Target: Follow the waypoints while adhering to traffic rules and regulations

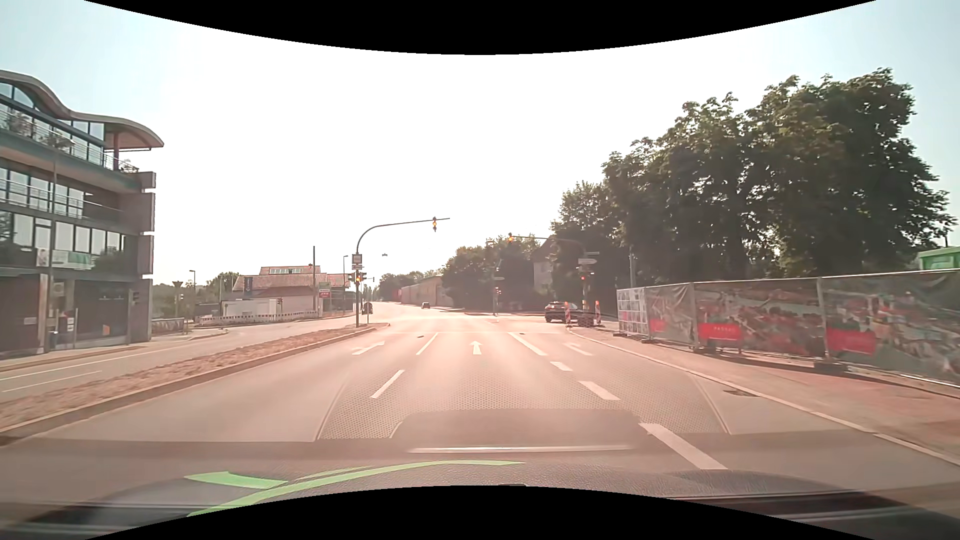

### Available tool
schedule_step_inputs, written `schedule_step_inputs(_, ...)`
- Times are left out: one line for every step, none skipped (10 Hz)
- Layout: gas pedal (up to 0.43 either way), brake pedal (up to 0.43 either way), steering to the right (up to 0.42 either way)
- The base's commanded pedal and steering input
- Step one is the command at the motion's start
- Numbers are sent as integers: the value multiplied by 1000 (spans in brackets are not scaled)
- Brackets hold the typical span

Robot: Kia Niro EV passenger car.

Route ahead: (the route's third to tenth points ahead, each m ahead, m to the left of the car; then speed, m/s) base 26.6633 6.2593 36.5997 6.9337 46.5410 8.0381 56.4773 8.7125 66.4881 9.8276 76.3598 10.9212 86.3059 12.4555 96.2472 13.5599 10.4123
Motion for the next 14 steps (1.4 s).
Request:
schedule_step_inputs(0,305,-6)
schedule_step_inputs(0,311,-6)
schedule_step_inputs(0,311,-6)
schedule_step_inputs(0,311,-6)
schedule_step_inputs(0,311,-6)
schedule_step_inputs(0,317,-7)
schedule_step_inputs(0,317,-6)
schedule_step_inputs(0,317,-5)
schedule_step_inputs(0,323,-6)
schedule_step_inputs(0,329,-7)
schedule_step_inputs(0,335,-6)
schedule_step_inputs(0,335,-7)
schedule_step_inputs(0,335,-7)
schedule_step_inputs(0,348,-7)
